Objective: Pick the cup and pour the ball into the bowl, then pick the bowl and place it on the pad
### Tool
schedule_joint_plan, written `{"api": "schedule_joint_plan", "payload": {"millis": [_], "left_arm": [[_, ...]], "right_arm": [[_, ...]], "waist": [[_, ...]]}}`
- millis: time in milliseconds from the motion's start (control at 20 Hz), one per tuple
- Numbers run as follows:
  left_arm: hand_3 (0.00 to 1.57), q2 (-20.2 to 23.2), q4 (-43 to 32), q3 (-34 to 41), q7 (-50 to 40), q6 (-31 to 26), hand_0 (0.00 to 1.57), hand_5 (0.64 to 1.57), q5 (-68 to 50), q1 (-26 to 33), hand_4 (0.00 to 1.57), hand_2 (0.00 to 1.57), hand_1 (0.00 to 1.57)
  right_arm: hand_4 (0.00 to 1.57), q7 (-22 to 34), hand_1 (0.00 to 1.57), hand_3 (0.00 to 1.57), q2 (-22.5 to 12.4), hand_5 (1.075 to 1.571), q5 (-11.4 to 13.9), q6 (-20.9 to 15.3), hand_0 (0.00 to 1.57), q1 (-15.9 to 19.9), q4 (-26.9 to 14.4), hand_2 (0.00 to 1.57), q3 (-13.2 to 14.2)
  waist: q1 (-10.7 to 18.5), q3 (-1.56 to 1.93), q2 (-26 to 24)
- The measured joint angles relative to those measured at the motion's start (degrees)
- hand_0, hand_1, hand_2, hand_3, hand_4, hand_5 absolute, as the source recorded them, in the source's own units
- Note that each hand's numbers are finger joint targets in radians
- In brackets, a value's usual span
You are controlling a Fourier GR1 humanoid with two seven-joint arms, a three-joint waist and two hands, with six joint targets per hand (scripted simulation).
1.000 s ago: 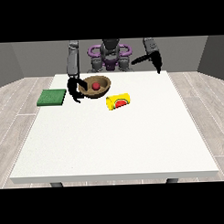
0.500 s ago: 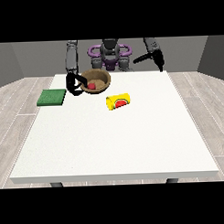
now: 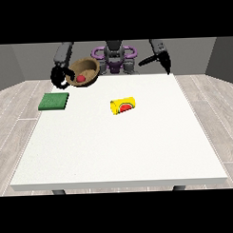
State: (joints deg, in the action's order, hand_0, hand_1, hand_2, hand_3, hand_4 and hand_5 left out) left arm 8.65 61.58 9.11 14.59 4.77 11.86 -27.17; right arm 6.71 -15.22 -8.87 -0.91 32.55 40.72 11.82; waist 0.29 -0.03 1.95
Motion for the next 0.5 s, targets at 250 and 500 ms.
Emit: {"api": "schedule_joint_plan", "payload": {"millis": [250, 500], "left_arm": [[0.0, 0.3, -0.3, 0.4, 1.8, 1.2, 0.0, 1.565, -0.1, -0.8, 0.0, 0.0, 0.0], [0.0, -1.5, 0.5, -0.7, 5.7, 3.6, 0.0, 1.565, 0.7, -1.1, 0.0, 0.0, 0.0]], "right_arm": [[1.06, -1.5, 1.57, 1.57, -4.4, 1.559, -2.2, 4.4, 1.57, -0.6, 0.4, 1.57, 2.5], [1.06, -2.9, 1.57, 1.57, -10.4, 1.562, -6.2, 10.0, 1.57, 0.7, -1.8, 1.57, 7.3]], "waist": [[-0.6, 0.03, 3.2], [0.1, 0.05, 8.3]]}}
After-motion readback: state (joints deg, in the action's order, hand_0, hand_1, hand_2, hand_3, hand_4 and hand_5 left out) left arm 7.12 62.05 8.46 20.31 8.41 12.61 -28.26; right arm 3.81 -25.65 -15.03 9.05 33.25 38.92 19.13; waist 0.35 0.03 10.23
